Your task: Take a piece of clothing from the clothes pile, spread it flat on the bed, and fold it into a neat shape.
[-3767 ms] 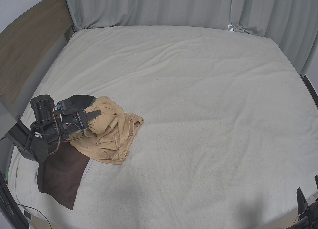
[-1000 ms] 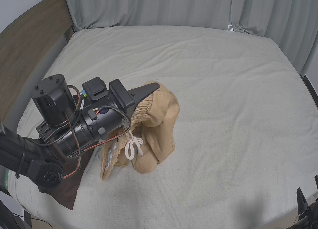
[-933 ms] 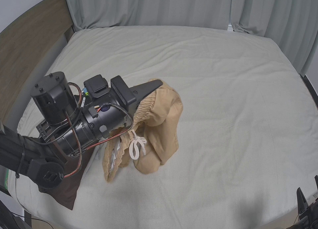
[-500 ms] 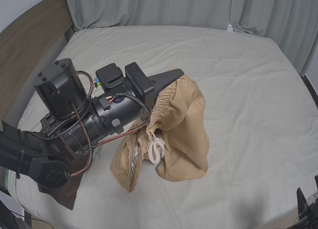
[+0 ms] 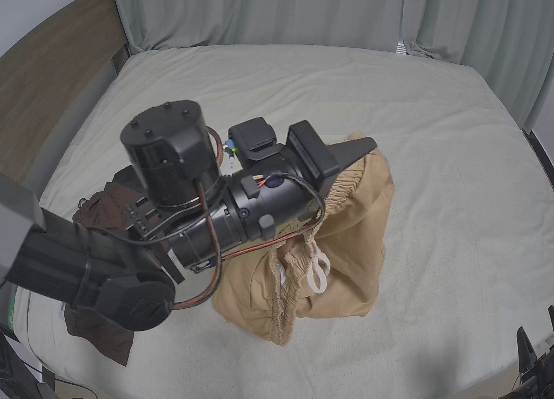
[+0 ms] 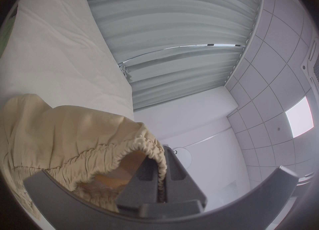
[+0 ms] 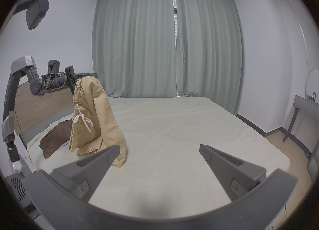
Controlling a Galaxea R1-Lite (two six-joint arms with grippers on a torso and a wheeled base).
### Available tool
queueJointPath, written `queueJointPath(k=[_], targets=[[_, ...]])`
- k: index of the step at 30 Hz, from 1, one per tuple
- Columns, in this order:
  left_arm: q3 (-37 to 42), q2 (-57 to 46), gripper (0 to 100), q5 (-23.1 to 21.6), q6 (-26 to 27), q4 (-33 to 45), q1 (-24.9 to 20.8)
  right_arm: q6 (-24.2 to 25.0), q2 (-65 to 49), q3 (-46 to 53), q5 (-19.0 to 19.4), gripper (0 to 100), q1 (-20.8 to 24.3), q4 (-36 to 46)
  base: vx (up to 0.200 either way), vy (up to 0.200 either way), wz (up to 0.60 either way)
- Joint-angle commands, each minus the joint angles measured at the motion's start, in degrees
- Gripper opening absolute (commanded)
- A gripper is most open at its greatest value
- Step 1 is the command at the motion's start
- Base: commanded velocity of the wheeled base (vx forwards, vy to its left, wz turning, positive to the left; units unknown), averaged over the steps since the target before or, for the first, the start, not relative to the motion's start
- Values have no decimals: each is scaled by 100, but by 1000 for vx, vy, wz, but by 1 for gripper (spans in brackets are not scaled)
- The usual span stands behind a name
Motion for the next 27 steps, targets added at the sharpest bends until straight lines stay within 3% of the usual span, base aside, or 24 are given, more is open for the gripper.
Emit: queueJointPath(k=[1, 17, 20, 27], targets=[[-313, 364, 0, -32, -2, 17, -74, -6, -66, 92, 12, 100, 1, -1, 0, 0, 0], [-1219, 566, 0, -41, -362, -9, -566, -6, -66, 92, 4, 100, 1, -1, 0, 0, 0], [-1702, 417, 0, -41, -626, 17, -786, 2, -93, 92, 4, 100, 9, -1, 0, 0, 0], [-2361, 118, 0, -15, -1259, 44, -768, 2, -93, 92, 4, 100, 9, -1, 0, 0, 0]])
